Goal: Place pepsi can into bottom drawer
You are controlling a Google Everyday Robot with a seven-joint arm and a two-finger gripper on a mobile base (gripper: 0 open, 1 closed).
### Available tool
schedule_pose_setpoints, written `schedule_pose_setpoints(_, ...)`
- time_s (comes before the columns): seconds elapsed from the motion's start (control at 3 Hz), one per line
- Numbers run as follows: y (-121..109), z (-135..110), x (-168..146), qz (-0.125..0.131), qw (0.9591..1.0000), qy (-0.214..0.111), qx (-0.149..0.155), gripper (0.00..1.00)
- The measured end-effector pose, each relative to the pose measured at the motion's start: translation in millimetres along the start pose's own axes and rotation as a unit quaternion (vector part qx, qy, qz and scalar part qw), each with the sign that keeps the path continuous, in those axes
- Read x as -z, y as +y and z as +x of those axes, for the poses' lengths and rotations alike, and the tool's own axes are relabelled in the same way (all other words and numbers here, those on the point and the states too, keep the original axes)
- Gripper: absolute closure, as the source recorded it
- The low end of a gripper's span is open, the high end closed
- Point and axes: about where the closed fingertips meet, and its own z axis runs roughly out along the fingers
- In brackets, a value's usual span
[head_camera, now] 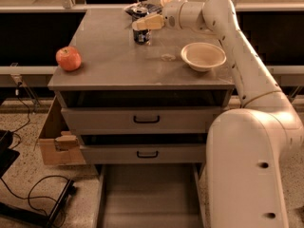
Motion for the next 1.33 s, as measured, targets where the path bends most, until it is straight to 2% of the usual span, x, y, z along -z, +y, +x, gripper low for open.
schedule_pose_setpoints(0.33, -14.7, 31.7, -31.1, 0.025, 0.9985, 0.045, -0.022, 0.04)
schedule_pose_setpoints(0.67, -17.8, 45.0, -43.7, 0.026, 0.9978, 0.051, -0.034, 0.25)
schedule_pose_setpoints(1.33, -14.4, 47.2, -49.8, 0.023, 0.9978, 0.052, -0.035, 0.72)
